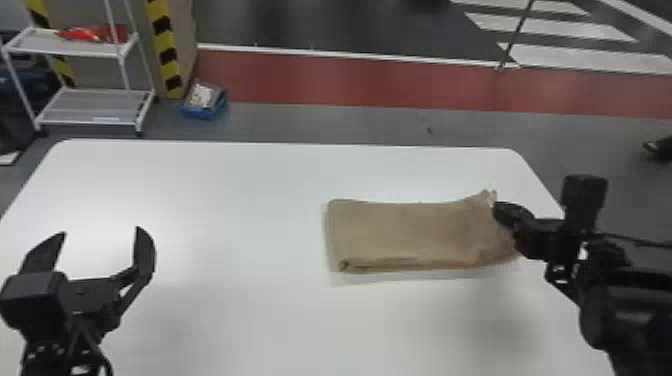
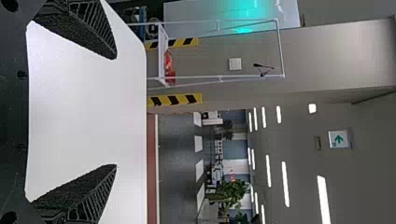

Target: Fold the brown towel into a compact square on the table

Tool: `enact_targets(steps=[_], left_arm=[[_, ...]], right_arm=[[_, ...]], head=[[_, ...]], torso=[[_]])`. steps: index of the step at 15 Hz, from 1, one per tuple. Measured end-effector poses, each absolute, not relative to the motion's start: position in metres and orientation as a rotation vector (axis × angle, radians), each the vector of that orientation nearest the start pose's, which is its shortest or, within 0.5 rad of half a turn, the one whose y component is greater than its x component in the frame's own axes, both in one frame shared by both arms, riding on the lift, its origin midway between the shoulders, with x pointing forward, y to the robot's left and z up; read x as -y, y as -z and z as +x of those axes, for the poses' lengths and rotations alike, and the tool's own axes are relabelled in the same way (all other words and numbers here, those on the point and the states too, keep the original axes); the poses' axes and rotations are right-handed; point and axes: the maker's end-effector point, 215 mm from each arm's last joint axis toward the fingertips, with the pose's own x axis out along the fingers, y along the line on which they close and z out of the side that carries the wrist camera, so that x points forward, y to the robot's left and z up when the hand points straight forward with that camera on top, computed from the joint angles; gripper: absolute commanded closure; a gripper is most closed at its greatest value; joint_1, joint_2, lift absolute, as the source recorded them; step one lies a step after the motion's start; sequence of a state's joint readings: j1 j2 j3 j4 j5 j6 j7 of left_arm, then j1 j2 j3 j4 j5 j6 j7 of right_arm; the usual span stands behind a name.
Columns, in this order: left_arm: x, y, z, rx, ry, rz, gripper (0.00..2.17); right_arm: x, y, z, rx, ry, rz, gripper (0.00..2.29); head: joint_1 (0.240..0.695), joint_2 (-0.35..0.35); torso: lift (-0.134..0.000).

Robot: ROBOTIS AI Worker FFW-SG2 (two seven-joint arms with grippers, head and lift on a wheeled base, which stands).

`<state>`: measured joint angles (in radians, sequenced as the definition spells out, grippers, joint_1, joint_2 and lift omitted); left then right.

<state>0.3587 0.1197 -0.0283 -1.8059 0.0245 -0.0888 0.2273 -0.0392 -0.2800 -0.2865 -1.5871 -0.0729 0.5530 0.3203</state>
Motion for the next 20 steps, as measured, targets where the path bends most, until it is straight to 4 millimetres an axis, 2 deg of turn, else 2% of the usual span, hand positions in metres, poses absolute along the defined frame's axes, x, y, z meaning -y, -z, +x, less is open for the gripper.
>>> enact_targets(steps=[1, 2, 3, 4, 8, 10, 12, 13, 14, 17, 20], left_arm=[[-0.281, 0.376, 0.48, -0.032, -0.161, 0.083, 0.04], [-0.281, 0.377, 0.48, -0.036, -0.161, 0.083, 0.04], [-0.281, 0.377, 0.479, -0.037, -0.161, 0.083, 0.04], [-0.281, 0.376, 0.479, -0.036, -0.161, 0.083, 0.04], [-0.269, 0.367, 0.477, -0.022, -0.143, 0.072, 0.04], [-0.253, 0.365, 0.477, -0.016, -0.118, 0.059, 0.04], [-0.224, 0.361, 0.478, -0.017, -0.066, 0.028, 0.05], [-0.206, 0.362, 0.48, -0.028, -0.036, 0.007, 0.05], [-0.188, 0.361, 0.482, -0.033, -0.008, -0.009, 0.05], [-0.144, 0.36, 0.487, -0.048, 0.064, -0.061, 0.04], [-0.096, 0.373, 0.496, -0.124, 0.163, -0.132, 0.07]], right_arm=[[0.439, 0.438, 0.561, -0.501, 0.037, -0.078, 0.0], [0.44, 0.445, 0.561, -0.51, 0.056, -0.111, 0.0], [0.441, 0.442, 0.562, -0.483, 0.067, -0.137, 0.05], [0.442, 0.433, 0.561, -0.445, 0.07, -0.138, 0.06], [0.447, 0.366, 0.536, -0.275, 0.096, -0.098, 0.06], [0.45, 0.354, 0.527, -0.253, 0.097, -0.08, 0.07], [0.456, 0.35, 0.511, -0.243, 0.099, -0.049, 0.06], [0.46, 0.351, 0.502, -0.238, 0.103, -0.035, 0.06], [0.465, 0.354, 0.494, -0.238, 0.111, -0.022, 0.06], [0.477, 0.367, 0.474, -0.233, 0.138, 0.024, 0.08], [0.479, 0.371, 0.457, -0.198, 0.147, 0.063, 0.09]], head=[[0.695, -0.163], [0.695, -0.166], [0.695, -0.168], [0.695, -0.169], [0.695, -0.186], [0.695, -0.21], [0.695, -0.255], [0.695, -0.255], [0.695, -0.295], [0.695, -0.35], [0.695, -0.35]], torso=[[-0.118], [-0.118], [-0.118], [-0.118], [-0.118], [-0.118], [-0.118], [-0.118], [-0.118], [-0.118], [-0.118]])
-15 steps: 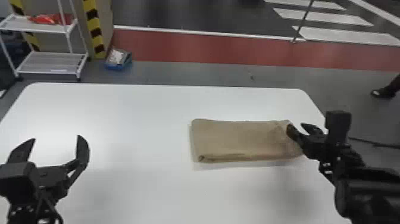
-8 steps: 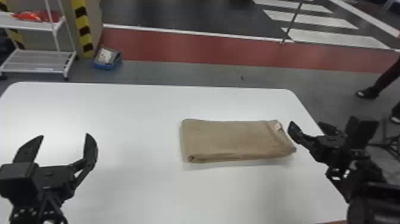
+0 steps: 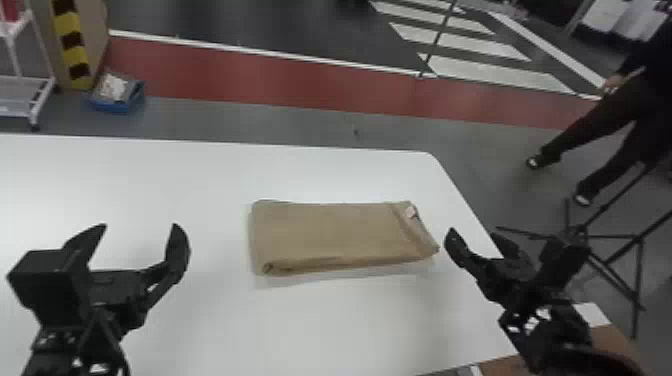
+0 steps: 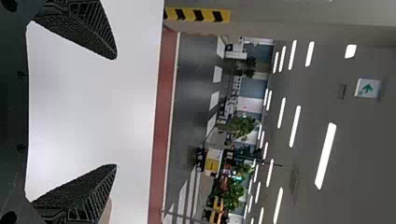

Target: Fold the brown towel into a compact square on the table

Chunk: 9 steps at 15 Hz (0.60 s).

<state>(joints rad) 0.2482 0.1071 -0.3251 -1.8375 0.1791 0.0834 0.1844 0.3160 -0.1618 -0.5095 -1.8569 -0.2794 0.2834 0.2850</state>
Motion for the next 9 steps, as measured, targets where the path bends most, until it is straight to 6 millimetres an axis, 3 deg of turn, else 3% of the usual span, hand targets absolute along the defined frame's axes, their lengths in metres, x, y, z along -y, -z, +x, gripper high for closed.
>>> enact_targets(steps=[5, 7, 9], left_arm=[[0.003, 0.404, 0.534, -0.231, 0.311, -0.183, 0.17], [0.024, 0.427, 0.546, -0.285, 0.352, -0.151, 0.22], [0.033, 0.449, 0.546, -0.349, 0.392, -0.123, 0.22]], right_arm=[[0.477, 0.375, 0.426, -0.138, 0.154, 0.134, 0.1], [0.477, 0.378, 0.42, -0.138, 0.155, 0.141, 0.1], [0.478, 0.381, 0.417, -0.139, 0.158, 0.142, 0.1]], head=[[0.695, -0.35], [0.695, -0.35], [0.695, -0.35]], torso=[[-0.118], [-0.118], [-0.118]])
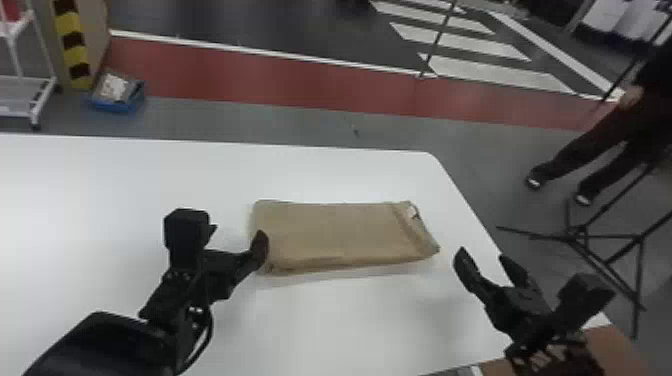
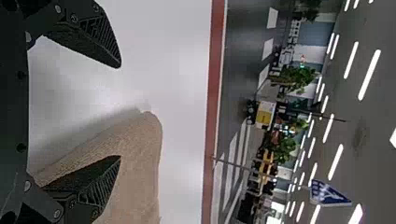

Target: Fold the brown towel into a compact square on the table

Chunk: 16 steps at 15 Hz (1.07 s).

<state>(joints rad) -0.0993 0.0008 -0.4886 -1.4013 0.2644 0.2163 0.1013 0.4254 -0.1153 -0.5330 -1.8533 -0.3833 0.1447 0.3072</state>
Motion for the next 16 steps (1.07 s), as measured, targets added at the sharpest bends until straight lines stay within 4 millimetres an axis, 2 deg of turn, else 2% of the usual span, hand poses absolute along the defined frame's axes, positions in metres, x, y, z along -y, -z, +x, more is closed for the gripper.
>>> enact_targets(steps=[5, 13, 16], left_arm=[[0.046, 0.47, 0.533, -0.446, 0.441, -0.127, 0.22], [0.082, 0.435, 0.526, -0.42, 0.53, -0.201, 0.25], [0.089, 0.437, 0.528, -0.434, 0.544, -0.16, 0.31]], right_arm=[[0.481, 0.388, 0.424, -0.142, 0.165, 0.148, 0.1], [0.466, 0.405, 0.439, -0.167, 0.139, 0.142, 0.1], [0.465, 0.405, 0.439, -0.168, 0.138, 0.14, 0.1]], head=[[0.695, -0.35], [0.695, -0.35], [0.695, -0.35]], torso=[[-0.118], [-0.118], [-0.118]])
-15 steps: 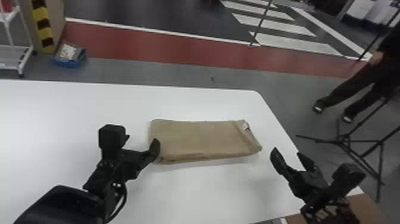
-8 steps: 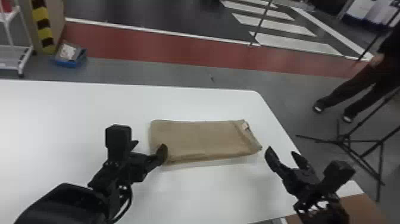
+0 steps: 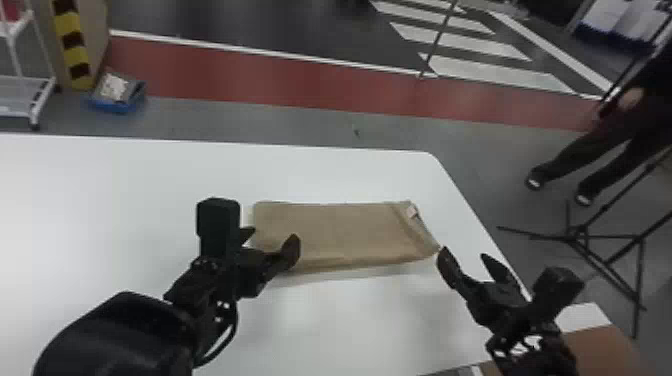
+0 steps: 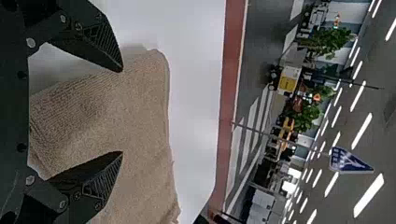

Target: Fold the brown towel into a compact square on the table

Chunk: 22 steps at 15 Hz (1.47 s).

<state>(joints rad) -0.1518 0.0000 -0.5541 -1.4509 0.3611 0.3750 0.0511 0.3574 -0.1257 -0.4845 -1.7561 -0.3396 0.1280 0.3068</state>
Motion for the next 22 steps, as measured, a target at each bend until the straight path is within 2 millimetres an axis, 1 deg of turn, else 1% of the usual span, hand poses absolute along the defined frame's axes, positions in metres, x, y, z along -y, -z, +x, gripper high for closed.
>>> enact_targets(steps=[4, 8, 10, 11, 12, 15, 16, 19, 22], left_arm=[[0.083, 0.447, 0.533, -0.464, 0.526, -0.116, 0.31], [0.072, 0.462, 0.531, -0.516, 0.511, -0.091, 0.34], [0.07, 0.468, 0.529, -0.54, 0.513, -0.084, 0.55], [0.071, 0.469, 0.528, -0.544, 0.516, -0.084, 0.55], [0.071, 0.47, 0.528, -0.549, 0.518, -0.082, 0.67], [0.072, 0.472, 0.526, -0.559, 0.518, -0.078, 1.22], [0.072, 0.473, 0.524, -0.568, 0.519, -0.076, 1.38], [0.073, 0.472, 0.515, -0.587, 0.524, -0.08, 1.38], [0.066, 0.458, 0.51, -0.593, 0.52, -0.101, 1.38]], right_arm=[[0.459, 0.404, 0.441, -0.167, 0.127, 0.143, 0.1], [0.454, 0.401, 0.444, -0.162, 0.118, 0.141, 0.1], [0.454, 0.4, 0.444, -0.161, 0.116, 0.14, 0.1], [0.453, 0.401, 0.444, -0.163, 0.116, 0.141, 0.1], [0.453, 0.401, 0.444, -0.164, 0.116, 0.141, 0.1], [0.455, 0.402, 0.443, -0.168, 0.118, 0.141, 0.1], [0.456, 0.402, 0.443, -0.169, 0.118, 0.142, 0.1], [0.456, 0.402, 0.444, -0.168, 0.119, 0.143, 0.1], [0.456, 0.403, 0.447, -0.169, 0.118, 0.146, 0.1]], head=[[0.695, -0.35], [0.695, -0.35], [0.695, -0.35], [0.695, -0.35], [0.695, -0.35], [0.695, -0.35], [0.695, -0.35], [0.695, -0.35], [0.695, -0.35]], torso=[[-0.118], [-0.118], [-0.118], [-0.118], [-0.118], [-0.118], [-0.118], [-0.118], [-0.118]])
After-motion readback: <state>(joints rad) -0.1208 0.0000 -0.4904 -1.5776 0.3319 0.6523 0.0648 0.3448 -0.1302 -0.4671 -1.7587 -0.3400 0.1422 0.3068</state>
